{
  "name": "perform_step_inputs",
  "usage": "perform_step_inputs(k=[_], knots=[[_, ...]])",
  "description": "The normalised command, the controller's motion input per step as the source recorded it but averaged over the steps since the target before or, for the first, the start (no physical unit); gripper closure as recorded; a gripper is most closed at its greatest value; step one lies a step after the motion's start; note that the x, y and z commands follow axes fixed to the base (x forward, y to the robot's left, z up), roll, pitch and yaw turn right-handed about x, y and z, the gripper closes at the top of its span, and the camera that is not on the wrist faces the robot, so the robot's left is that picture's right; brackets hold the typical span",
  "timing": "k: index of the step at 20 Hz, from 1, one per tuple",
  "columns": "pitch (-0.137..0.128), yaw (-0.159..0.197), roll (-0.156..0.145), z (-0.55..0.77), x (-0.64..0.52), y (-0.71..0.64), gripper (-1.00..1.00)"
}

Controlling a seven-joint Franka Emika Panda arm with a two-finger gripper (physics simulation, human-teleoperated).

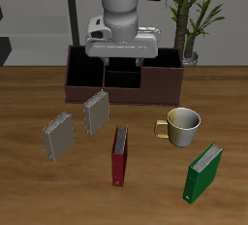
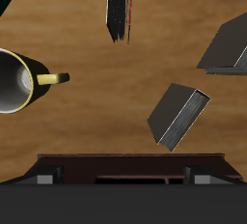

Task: Place the green book into the back desk caddy's front compartment and place the left yellow book into the back desk caddy's right compartment and place the red book into the back desk caddy's right compartment

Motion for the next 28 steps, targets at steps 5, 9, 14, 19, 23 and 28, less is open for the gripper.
perform_step_inputs(k=[5,9,14,19,23,28], knots=[[-0.020,0.027,-0.006,0.14,0.40,0.06,-1.00],[-0.025,0.026,-0.014,0.13,0.35,0.08,-1.00],[-0.016,0.006,-0.011,0.24,0.48,0.29,-1.00],[-0.024,0.061,0.016,0.23,0.48,0.37,-1.00],[-0.025,0.011,0.016,0.17,0.42,0.32,-1.00],[-0.016,0.011,-0.004,0.02,0.47,0.53,-1.00]])
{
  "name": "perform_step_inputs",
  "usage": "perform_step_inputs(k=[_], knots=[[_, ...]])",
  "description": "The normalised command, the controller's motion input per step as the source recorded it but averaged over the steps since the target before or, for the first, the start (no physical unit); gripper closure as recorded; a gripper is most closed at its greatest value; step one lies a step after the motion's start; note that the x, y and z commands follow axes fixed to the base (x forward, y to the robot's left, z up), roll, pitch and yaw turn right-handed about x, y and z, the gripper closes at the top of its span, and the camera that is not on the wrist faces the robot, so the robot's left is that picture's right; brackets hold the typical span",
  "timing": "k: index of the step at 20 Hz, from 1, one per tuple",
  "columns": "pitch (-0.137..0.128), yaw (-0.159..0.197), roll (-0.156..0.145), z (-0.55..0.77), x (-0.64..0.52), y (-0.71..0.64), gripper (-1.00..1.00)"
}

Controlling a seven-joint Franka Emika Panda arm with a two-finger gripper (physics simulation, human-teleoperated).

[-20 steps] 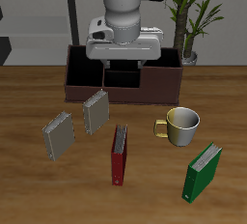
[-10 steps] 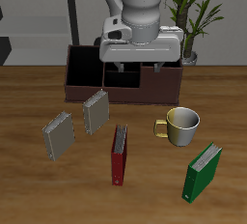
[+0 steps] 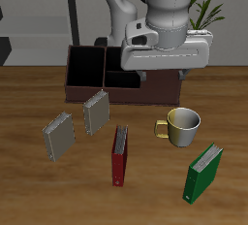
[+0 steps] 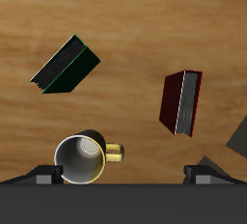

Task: Place the green book into the back desk caddy's front compartment and place the left yellow book into the back desk caddy's right compartment and place the red book into the back desk caddy's right compartment

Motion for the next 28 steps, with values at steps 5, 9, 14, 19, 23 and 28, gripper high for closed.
perform_step_inputs(k=[5,9,14,19,23,28], knots=[[-0.050,-0.020,0.021,0.05,0.41,0.51,-1.00],[-0.030,-0.063,-0.026,0.01,0.42,0.35,-1.00],[-0.011,-0.074,0.013,-0.08,0.32,0.31,-1.00],[-0.017,-0.070,0.017,-0.36,0.24,0.40,-1.00],[-0.030,-0.085,0.031,-0.45,0.06,0.36,-1.00],[-0.047,-0.073,0.009,-0.41,0.07,0.17,-1.00]])
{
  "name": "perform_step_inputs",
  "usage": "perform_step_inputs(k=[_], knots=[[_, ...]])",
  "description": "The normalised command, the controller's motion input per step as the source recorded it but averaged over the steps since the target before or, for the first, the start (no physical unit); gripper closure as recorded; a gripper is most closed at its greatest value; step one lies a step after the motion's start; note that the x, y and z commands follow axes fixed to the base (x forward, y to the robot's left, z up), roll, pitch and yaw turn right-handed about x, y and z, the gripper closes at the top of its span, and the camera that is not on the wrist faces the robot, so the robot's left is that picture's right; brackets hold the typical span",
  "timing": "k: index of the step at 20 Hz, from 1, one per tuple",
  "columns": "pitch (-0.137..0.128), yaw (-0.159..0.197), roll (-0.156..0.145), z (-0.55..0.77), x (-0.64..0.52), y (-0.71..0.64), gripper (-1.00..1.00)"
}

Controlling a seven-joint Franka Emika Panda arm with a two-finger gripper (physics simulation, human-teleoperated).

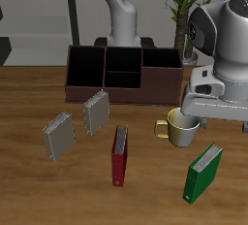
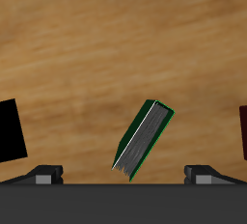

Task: Place the green book into the back desk caddy's front compartment and place the left yellow book into the back desk caddy's right compartment and place the red book into the back desk caddy's right compartment

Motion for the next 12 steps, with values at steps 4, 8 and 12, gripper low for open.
perform_step_inputs(k=[4,8,12], knots=[[-0.016,-0.069,-0.008,-0.33,0.13,-0.14,-1.00],[0.010,-0.101,-0.043,-0.34,0.11,-0.32,-1.00],[0.019,-0.035,-0.008,-0.26,0.03,-0.18,-1.00]])
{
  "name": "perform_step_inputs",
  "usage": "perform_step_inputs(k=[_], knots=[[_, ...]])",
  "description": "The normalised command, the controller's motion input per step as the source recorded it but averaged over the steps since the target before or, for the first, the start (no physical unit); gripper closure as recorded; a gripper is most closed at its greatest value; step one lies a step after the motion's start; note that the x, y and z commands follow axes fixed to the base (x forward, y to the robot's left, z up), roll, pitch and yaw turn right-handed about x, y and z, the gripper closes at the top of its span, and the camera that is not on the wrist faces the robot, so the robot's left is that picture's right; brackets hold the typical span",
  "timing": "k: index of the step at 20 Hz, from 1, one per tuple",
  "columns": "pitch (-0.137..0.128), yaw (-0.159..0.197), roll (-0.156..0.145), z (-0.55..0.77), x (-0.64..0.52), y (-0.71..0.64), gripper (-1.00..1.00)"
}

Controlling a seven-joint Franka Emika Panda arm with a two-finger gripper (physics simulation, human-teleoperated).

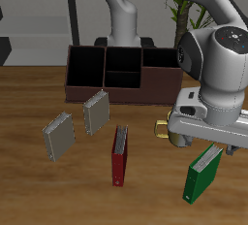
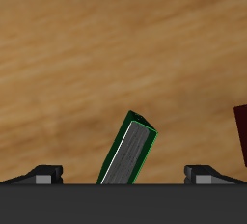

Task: Place the green book into the back desk caddy's front compartment and place the left yellow book into the back desk caddy's right compartment and place the red book into the back desk caddy's right compartment

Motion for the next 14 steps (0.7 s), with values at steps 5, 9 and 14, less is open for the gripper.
perform_step_inputs(k=[5,9,14], knots=[[0.031,-0.042,-0.017,-0.38,0.04,-0.15,-1.00],[0.030,-0.042,0.007,-0.27,-0.01,0.02,-1.00],[0.077,-0.064,-0.001,-0.46,0.03,-0.11,-1.00]])
